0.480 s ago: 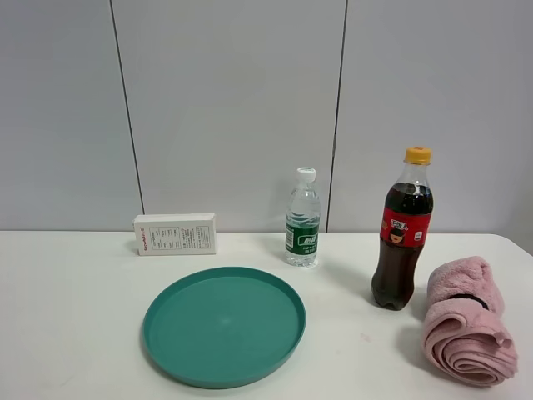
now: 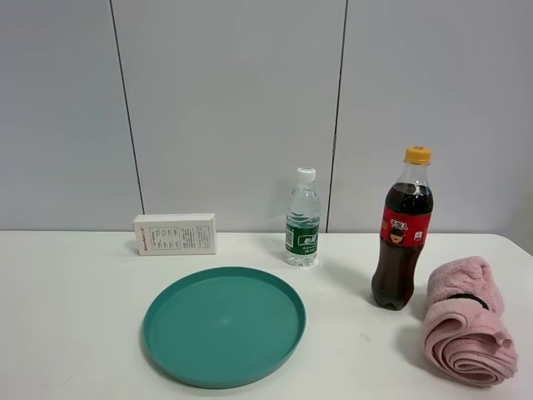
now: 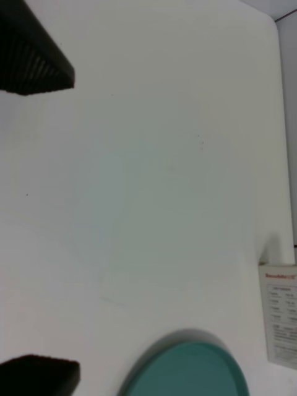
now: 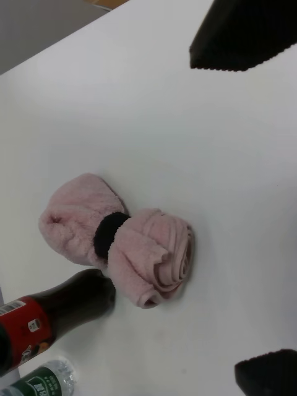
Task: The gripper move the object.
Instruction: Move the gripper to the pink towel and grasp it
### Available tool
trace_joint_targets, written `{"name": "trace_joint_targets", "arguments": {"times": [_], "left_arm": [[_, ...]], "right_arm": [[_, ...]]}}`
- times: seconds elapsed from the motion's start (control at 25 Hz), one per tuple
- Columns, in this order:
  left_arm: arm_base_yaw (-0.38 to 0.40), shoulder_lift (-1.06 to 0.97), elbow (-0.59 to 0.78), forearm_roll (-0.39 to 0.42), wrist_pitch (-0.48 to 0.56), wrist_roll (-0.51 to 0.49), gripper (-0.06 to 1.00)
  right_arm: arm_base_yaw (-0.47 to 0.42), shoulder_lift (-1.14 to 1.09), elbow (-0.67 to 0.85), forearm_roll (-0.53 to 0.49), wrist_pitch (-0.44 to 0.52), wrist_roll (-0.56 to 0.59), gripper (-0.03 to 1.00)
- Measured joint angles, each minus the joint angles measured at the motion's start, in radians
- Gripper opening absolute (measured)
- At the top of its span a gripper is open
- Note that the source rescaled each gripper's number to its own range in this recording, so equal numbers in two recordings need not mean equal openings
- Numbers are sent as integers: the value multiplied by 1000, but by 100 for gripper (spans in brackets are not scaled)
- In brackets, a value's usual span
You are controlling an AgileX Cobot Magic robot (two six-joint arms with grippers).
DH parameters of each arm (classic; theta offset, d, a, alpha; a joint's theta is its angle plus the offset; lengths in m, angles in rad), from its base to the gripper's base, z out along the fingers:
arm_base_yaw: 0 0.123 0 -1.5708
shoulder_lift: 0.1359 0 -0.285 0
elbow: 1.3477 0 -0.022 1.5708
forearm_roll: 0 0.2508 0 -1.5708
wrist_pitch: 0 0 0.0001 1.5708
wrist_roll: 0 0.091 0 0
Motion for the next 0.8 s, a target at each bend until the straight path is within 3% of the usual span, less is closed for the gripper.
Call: {"name": "trace_joint_targets", "arguments": {"times": [0.8], "left_arm": [[0, 0, 0, 0, 0, 0, 100]], "right_arm": [[0, 0, 0, 0, 0, 0, 87]]}}
